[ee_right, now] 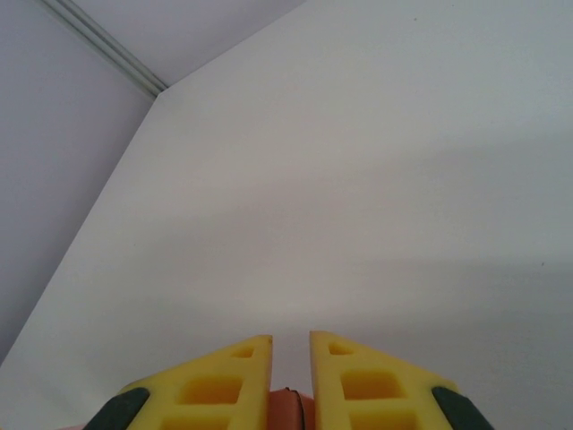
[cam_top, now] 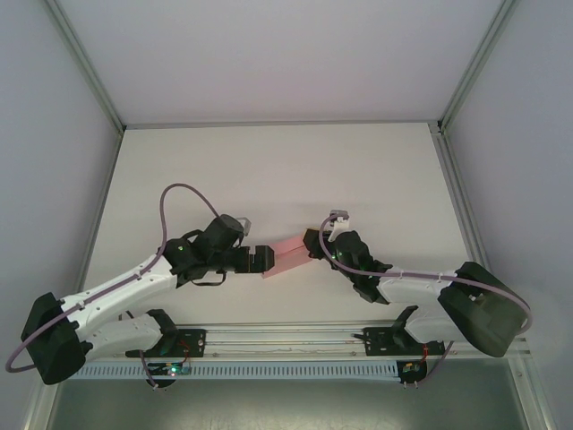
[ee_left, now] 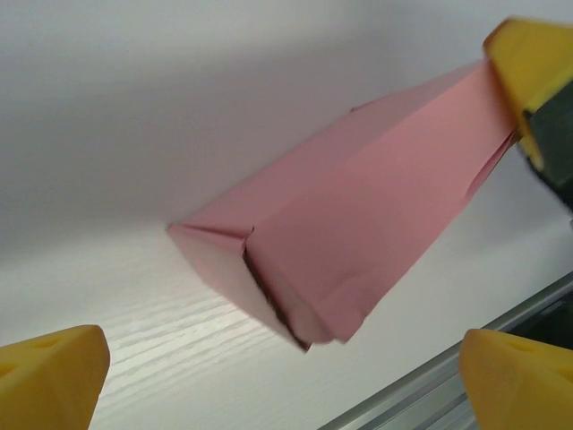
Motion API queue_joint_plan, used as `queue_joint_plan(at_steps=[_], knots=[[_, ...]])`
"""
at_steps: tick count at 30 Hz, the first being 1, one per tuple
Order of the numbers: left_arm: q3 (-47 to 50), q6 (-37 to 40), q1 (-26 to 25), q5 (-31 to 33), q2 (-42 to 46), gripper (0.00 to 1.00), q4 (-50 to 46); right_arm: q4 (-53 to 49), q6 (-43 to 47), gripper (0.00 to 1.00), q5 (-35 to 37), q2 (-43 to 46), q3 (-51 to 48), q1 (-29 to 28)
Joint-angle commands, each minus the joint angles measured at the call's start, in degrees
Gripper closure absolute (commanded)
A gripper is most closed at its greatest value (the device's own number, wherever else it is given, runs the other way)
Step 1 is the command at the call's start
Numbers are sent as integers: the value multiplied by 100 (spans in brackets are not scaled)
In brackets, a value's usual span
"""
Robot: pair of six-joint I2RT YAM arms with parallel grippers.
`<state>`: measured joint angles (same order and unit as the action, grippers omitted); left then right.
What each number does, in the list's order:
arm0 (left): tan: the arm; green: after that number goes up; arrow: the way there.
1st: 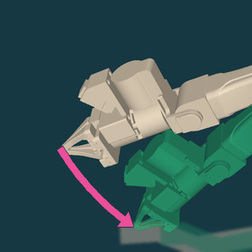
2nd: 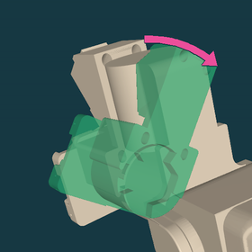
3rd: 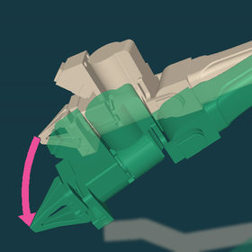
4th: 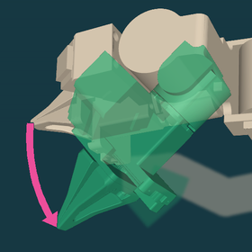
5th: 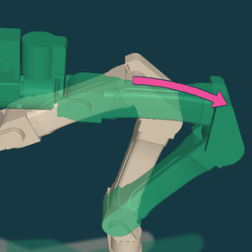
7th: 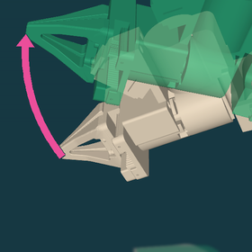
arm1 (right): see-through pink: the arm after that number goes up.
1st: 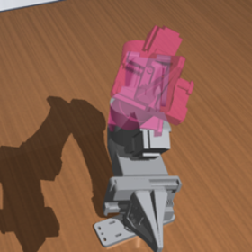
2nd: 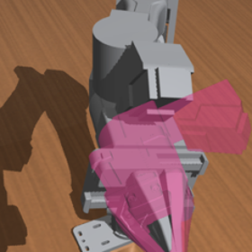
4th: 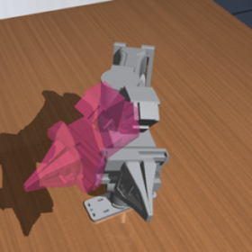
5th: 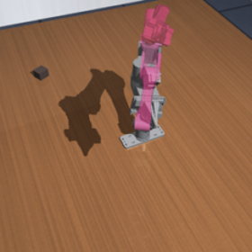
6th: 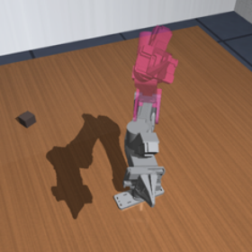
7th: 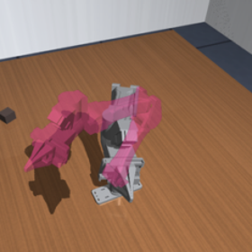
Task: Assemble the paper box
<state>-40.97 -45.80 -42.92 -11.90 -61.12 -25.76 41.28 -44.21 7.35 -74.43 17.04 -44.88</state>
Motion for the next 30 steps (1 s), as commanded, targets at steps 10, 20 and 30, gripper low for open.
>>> queue_joint_plan(at_steps=[10, 20, 30], knots=[[1235, -700, 909, -1237, 10, 21, 1853, -1755, 219, 86, -84, -378, -185, -23], [2216, -423, 886, -1672, -423, 64, 2865, -1191, 364, 86, -208, -528, -413, -12], [1674, 820, 528, -692, -1502, 99, 1618, 315, 1926, 95, -379, -1365, -672, -360]])
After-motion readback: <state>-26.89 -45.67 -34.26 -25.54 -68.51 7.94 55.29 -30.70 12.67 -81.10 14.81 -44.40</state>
